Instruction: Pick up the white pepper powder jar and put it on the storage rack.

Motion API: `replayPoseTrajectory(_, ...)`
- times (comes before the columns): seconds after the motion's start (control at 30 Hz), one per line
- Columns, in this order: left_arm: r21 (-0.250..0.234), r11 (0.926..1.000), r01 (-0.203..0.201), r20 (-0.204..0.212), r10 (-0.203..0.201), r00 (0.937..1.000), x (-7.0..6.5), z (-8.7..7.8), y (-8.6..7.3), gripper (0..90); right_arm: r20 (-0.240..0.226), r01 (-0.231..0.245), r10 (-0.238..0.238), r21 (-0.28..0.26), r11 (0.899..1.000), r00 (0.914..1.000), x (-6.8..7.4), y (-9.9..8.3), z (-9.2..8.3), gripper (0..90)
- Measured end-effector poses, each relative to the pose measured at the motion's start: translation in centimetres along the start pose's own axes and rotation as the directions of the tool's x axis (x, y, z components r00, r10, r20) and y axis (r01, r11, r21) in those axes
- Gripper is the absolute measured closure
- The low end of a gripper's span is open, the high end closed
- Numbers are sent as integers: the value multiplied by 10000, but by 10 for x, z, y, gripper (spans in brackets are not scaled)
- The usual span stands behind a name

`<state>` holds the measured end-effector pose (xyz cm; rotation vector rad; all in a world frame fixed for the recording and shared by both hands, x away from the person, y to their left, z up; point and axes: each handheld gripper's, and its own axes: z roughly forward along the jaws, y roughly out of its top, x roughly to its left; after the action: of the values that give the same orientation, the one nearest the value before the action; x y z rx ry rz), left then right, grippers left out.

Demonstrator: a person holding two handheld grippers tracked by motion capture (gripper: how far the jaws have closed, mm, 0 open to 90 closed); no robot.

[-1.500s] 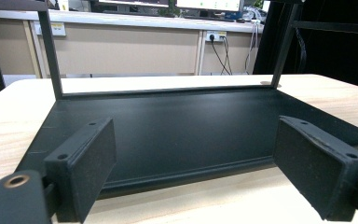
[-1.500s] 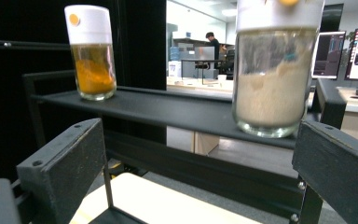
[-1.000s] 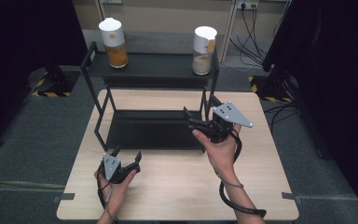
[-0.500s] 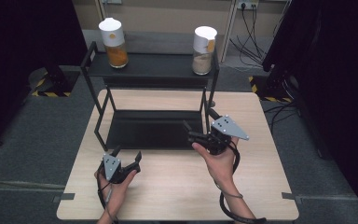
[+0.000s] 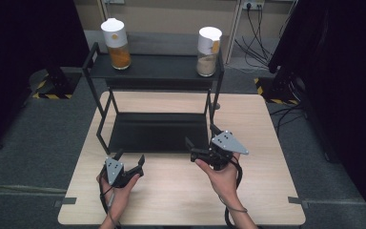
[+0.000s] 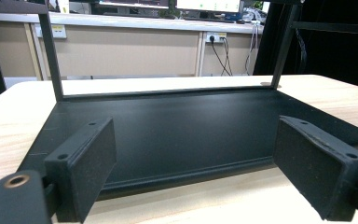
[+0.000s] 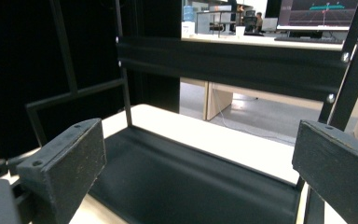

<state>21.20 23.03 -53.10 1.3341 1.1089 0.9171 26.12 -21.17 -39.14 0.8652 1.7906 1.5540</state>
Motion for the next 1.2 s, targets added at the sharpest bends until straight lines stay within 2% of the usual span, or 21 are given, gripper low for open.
replayPoseTrajectory(0.57, -7, 10000, 9, 5, -9, 10000, 0, 0, 0, 131, -39, -70, 73, 735, 9973, 10000, 1, -40, -6, 35)
replayPoseTrajectory(0.9, -5, 10000, -21, -4, 21, 10000, 0, 0, 0, 131, 82, -361, 353, 1314, 9907, 9993, 1, -72, -11, 37)
replayPoseTrajectory(1.2, -19, 10000, -45, 2, 45, 10000, -1, 0, 0, 132, 18, -295, 296, 1573, 9871, 9996, 3, -87, -11, 40)
